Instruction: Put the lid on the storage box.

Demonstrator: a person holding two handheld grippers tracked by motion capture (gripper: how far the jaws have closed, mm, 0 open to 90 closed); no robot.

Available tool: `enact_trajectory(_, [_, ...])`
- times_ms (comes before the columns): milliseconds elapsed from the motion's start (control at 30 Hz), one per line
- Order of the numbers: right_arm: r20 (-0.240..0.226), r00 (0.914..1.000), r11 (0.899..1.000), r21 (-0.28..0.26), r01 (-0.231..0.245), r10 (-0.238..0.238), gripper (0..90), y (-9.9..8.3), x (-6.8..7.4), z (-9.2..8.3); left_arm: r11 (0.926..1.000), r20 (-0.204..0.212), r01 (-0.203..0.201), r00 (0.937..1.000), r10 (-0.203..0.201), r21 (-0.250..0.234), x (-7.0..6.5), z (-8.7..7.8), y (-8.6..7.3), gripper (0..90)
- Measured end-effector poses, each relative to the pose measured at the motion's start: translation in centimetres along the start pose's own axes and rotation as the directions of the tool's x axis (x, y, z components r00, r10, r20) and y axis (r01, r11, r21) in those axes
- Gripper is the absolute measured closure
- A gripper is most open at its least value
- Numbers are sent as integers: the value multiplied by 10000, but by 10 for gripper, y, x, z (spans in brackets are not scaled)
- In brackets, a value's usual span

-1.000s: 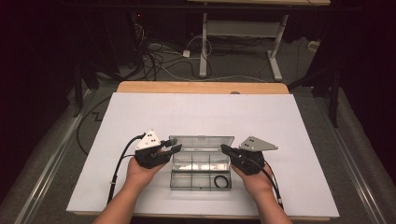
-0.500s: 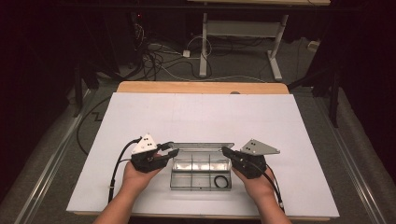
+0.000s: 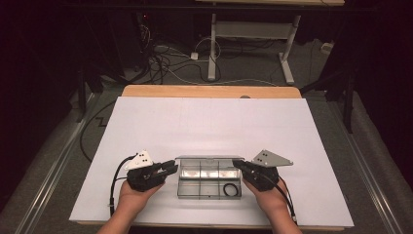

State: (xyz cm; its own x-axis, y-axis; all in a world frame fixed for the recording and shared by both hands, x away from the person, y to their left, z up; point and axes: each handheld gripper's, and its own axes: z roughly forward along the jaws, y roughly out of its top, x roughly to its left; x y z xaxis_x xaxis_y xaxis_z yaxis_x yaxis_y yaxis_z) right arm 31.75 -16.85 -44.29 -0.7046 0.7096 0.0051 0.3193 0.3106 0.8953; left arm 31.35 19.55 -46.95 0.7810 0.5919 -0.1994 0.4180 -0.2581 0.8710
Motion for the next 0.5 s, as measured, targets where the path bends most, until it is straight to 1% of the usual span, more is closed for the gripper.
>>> enact_trajectory(67, [-21, 10000, 10000, 18, 31, -31, 900, -2, 1, -1, 9999, 134, -68, 9999, 67, 93, -3, 2, 0, 822])
enact_trajectory(167, [-39, 10000, 10000, 38, 53, -52, 900, -5, 2, -2, 9997, 331, -242, 9992, 241, 17, -7, 4, 1, 864])
enact_trajectory(333, [-52, 9999, 9999, 83, 100, -100, 900, -9, 5, -4, 9991, 515, -409, 9978, 412, -65, -13, 6, 3, 876])
enact_trajectory(500, [-76, 9999, 9998, 135, 126, -125, 900, -13, 7, -6, 9990, 549, -415, 9976, 422, -136, -16, 6, 3, 876])
